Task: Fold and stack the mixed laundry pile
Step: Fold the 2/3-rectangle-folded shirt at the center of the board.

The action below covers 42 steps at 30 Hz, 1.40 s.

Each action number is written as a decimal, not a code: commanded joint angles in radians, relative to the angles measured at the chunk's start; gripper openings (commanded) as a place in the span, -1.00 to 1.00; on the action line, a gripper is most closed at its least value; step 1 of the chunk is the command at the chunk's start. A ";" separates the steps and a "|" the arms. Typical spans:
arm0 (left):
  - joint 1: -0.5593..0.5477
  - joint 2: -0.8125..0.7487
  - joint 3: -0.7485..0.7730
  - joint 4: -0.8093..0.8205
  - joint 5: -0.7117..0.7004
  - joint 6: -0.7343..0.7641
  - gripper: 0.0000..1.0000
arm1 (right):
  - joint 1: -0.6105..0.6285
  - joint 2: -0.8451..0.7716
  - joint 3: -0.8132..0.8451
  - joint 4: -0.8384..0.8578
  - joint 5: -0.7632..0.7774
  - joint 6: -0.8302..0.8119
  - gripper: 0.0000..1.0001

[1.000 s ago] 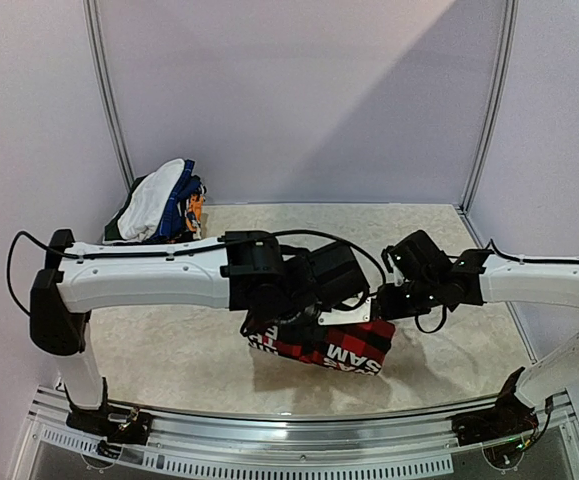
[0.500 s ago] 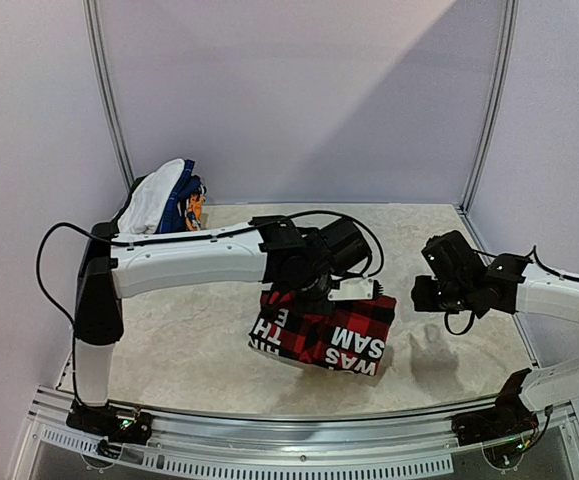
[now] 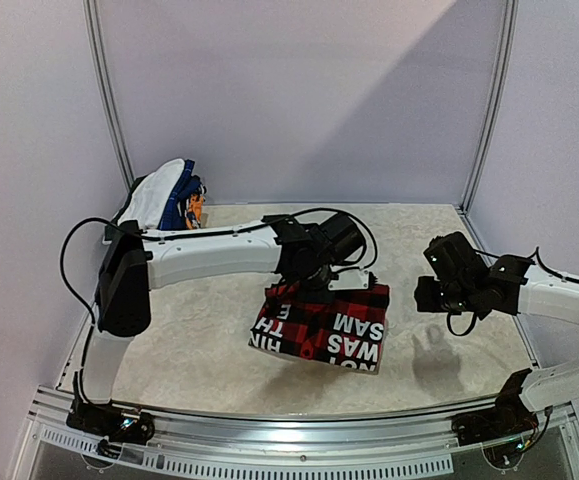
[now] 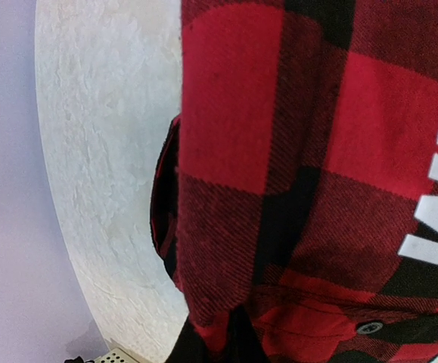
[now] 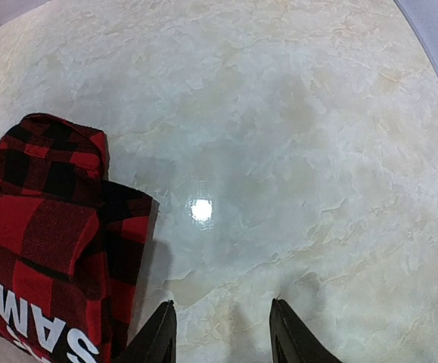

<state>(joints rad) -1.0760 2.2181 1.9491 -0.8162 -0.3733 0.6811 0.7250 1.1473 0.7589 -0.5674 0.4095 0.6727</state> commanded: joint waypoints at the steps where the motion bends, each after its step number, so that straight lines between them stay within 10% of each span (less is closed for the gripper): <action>1: 0.033 0.031 0.026 0.054 0.021 0.033 -1.00 | -0.008 0.000 -0.010 -0.009 0.012 -0.001 -0.14; 15: 0.064 0.096 0.016 0.145 0.006 0.027 -1.00 | -0.009 0.017 -0.004 -0.004 -0.007 -0.007 -0.15; 27: 0.092 0.003 -0.132 0.447 -0.115 -0.088 0.19 | -0.008 0.033 0.023 0.037 -0.057 -0.032 -0.15; 42: 0.087 -0.360 -0.417 0.453 -0.060 -0.532 0.26 | -0.006 0.172 0.091 0.343 -0.492 -0.108 -0.17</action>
<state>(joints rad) -0.9966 1.9236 1.6100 -0.3614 -0.5270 0.3061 0.7238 1.2591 0.8074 -0.3511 0.0917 0.5915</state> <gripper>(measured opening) 0.669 0.421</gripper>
